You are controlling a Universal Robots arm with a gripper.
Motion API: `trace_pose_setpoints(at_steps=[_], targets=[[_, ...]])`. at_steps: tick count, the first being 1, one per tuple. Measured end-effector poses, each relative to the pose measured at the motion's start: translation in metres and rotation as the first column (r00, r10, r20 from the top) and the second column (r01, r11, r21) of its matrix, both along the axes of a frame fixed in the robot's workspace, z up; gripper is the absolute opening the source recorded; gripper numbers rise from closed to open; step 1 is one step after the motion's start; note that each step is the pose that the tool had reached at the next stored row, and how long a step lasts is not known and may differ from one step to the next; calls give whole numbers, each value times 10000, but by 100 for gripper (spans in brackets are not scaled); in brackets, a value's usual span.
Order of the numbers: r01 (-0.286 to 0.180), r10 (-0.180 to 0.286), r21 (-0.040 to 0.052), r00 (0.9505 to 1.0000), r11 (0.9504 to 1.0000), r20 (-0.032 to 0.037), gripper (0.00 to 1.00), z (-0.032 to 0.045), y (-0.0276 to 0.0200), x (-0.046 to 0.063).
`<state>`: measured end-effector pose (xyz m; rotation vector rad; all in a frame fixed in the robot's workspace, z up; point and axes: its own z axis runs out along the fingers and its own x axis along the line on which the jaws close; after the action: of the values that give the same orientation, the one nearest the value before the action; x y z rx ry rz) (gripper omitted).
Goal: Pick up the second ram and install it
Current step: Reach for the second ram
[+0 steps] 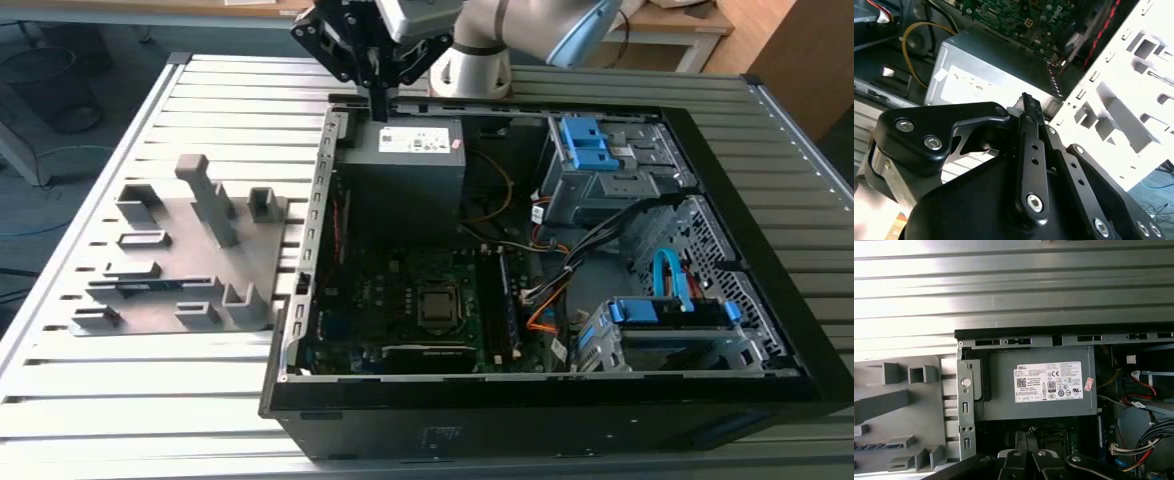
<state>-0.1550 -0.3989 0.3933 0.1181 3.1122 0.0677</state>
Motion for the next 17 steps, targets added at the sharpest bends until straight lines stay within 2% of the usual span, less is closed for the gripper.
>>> trace_pose_setpoints(at_steps=[8,17], targets=[[0,0,0,10000,10000,2,10,0,-1,-181],[-2,2,0,10000,10000,5,10,0,-1,-463]])
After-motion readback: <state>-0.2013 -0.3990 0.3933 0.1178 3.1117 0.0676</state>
